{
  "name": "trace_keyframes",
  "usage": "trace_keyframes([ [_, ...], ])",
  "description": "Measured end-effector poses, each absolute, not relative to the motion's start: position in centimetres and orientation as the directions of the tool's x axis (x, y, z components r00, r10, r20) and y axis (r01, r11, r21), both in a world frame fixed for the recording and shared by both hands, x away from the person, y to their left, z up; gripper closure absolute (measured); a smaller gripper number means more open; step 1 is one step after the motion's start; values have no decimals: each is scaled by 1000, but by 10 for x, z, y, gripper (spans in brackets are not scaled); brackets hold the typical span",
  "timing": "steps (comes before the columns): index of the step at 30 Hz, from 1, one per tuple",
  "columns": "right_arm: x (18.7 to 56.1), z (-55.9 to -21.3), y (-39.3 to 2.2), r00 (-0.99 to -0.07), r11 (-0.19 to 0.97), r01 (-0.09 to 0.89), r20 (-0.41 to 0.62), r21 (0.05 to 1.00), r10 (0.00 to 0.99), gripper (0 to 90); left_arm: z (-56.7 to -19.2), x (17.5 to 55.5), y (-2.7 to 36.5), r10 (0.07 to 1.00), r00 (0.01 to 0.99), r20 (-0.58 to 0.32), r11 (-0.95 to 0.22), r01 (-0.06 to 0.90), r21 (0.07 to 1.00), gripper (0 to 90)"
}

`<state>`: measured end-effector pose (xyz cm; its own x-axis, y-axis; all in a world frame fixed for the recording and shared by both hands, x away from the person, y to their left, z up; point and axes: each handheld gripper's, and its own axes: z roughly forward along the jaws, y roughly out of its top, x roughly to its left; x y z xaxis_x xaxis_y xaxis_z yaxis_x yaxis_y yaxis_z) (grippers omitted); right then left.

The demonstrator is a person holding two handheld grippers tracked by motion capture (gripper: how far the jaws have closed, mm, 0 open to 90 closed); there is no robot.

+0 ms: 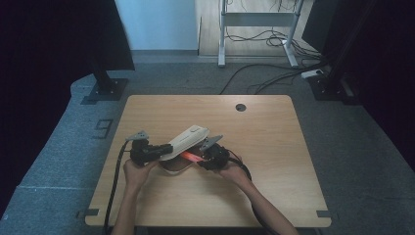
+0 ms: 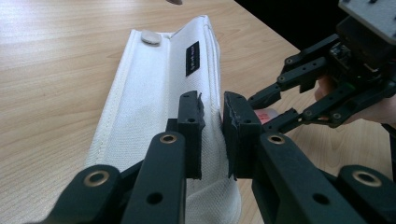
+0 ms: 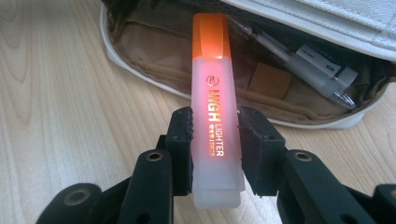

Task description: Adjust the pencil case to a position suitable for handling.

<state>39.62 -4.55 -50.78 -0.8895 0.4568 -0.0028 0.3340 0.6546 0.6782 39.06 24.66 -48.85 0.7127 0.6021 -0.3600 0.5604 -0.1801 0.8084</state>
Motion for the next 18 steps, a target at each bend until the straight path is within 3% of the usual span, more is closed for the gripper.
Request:
trace_keyframes([
  [18,408,-514,-10,-908,686,305,-17,660,420,655,-489,391,246,594,715,-367,-181,564,806,781],
])
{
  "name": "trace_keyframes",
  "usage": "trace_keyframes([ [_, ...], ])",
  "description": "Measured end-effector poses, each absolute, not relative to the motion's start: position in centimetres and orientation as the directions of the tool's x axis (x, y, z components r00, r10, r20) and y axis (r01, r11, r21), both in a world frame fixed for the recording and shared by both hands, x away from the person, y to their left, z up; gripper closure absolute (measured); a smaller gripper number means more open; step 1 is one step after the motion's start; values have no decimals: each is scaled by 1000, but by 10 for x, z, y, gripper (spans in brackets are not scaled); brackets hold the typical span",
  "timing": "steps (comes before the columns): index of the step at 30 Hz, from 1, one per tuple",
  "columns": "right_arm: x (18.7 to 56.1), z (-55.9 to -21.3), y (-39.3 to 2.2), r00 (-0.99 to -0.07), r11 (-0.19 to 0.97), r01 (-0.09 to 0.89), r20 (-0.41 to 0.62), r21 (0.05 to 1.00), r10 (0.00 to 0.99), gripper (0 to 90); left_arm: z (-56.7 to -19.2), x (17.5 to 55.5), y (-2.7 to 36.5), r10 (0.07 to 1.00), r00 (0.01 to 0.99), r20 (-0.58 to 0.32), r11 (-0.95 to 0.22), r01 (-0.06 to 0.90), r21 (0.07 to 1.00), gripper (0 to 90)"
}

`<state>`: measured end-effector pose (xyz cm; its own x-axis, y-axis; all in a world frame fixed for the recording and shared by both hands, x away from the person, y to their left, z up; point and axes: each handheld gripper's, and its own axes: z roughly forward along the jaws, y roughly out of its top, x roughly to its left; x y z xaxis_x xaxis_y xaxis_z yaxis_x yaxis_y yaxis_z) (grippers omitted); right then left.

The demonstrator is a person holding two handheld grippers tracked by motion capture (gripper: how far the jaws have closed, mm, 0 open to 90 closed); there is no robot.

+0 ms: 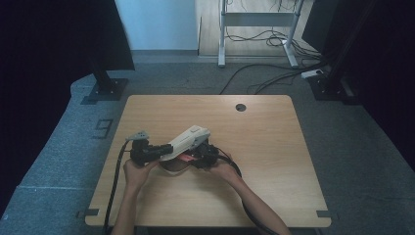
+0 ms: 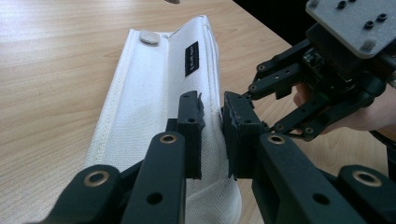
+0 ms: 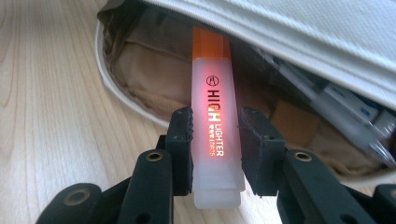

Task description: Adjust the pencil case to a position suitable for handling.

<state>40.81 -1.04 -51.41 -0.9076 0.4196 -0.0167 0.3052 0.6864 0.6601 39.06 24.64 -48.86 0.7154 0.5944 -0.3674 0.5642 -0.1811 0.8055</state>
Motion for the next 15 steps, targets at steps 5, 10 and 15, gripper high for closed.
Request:
trace_keyframes([
  [5,411,-516,-1,-909,684,302,-15,664,416,655,-489,391,246,593,715,-370,-180,565,805,781],
  [10,415,-518,9,-912,685,294,-19,666,410,655,-489,391,246,593,715,-370,-182,567,804,781],
  [15,418,-521,13,-911,690,296,-21,661,412,652,-489,391,246,593,716,-368,-187,567,802,781],
])
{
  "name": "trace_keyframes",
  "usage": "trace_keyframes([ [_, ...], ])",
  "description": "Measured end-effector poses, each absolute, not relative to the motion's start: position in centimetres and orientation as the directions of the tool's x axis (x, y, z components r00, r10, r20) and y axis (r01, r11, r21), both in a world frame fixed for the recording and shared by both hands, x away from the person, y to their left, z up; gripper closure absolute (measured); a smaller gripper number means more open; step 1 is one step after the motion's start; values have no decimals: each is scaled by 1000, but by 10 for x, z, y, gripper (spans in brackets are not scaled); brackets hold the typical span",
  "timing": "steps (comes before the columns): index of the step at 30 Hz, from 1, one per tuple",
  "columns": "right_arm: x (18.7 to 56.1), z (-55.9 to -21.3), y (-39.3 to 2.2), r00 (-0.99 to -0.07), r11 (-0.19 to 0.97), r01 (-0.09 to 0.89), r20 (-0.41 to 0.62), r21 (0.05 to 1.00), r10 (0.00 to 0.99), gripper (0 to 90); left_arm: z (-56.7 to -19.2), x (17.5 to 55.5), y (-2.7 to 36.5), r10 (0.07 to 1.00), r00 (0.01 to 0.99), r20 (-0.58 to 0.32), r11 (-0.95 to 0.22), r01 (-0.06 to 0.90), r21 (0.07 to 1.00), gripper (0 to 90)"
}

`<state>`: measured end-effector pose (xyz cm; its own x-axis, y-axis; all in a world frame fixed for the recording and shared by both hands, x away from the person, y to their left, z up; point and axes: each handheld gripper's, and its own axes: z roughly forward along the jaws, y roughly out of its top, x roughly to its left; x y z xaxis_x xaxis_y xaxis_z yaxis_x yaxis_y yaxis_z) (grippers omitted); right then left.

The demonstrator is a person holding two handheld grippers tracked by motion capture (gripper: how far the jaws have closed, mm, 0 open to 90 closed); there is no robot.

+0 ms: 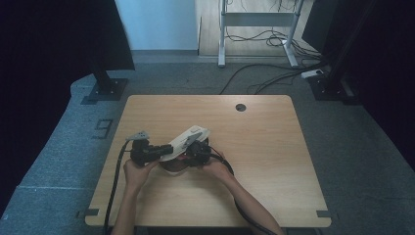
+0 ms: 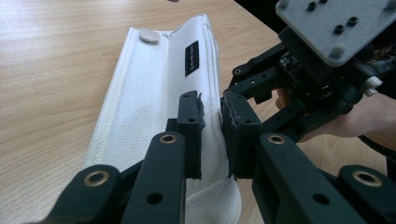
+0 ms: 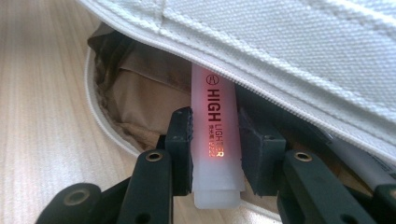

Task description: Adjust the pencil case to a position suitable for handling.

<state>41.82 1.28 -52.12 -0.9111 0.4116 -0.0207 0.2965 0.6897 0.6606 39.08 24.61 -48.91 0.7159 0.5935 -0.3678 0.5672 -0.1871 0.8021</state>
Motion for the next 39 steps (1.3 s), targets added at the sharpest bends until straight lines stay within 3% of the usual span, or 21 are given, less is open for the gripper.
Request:
trace_keyframes([
  [3,419,-524,12,-911,691,299,-19,658,413,640,-489,391,247,592,716,-369,-187,568,802,781],
  [9,417,-522,1,-890,673,317,-36,668,455,469,-490,391,247,592,715,-371,-187,570,800,780],
  [15,413,-521,-12,-879,665,332,-36,669,475,454,-490,392,247,592,715,-372,-187,571,800,780],
  [32,417,-526,-26,-843,636,384,-26,669,537,695,-491,392,246,590,716,-373,-193,573,796,778],
  [39,422,-527,-20,-839,632,388,-27,671,543,688,-491,392,244,588,717,-374,-196,575,794,778],
])
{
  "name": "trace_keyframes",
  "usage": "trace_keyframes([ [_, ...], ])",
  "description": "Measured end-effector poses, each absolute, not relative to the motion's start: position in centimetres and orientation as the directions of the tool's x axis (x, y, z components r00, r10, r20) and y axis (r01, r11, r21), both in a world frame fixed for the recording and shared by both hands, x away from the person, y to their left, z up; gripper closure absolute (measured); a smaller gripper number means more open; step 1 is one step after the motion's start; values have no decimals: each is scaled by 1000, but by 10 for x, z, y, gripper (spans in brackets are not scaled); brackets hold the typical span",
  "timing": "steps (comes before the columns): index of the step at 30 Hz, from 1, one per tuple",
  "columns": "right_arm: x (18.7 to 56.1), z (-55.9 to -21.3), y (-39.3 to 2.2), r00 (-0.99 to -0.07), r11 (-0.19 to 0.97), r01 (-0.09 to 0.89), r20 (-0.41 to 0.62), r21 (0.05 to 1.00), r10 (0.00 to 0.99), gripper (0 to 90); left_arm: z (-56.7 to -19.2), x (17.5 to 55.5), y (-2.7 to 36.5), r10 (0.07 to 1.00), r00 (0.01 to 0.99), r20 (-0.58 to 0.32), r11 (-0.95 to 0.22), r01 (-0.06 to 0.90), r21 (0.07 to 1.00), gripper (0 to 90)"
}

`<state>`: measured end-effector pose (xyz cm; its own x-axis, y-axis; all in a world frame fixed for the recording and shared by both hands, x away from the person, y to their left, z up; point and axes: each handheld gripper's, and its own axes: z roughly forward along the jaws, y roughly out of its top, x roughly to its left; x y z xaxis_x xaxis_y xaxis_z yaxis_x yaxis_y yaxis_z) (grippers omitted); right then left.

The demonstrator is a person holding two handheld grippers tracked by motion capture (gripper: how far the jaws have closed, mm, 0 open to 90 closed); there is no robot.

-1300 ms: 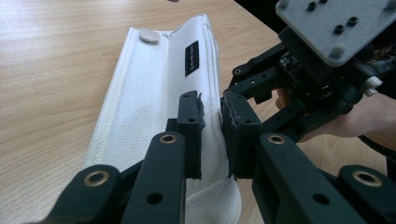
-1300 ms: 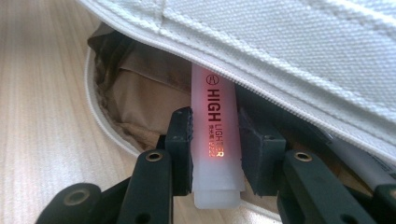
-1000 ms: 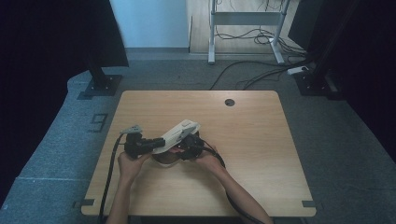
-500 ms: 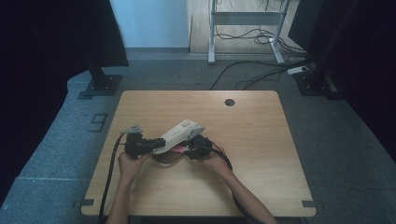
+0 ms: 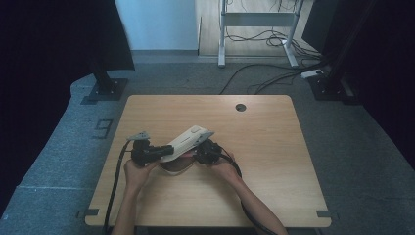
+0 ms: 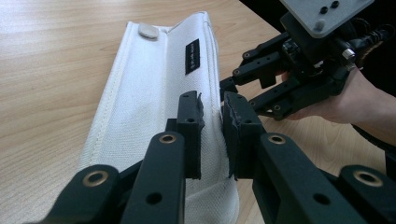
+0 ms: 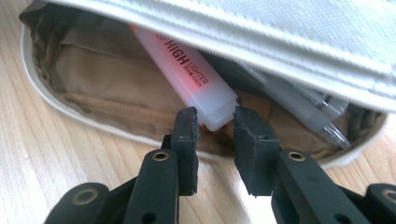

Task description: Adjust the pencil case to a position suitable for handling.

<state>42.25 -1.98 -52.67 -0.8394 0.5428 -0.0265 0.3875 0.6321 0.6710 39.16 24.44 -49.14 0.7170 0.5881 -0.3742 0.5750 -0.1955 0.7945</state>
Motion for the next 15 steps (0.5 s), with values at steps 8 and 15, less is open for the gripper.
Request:
trace_keyframes([
  [8,423,-526,-16,-838,626,380,-33,681,544,647,-492,391,244,587,719,-372,-200,574,794,777],
  [15,423,-526,-23,-829,609,381,-35,696,558,614,-494,391,241,561,739,-374,-210,564,799,765],
])
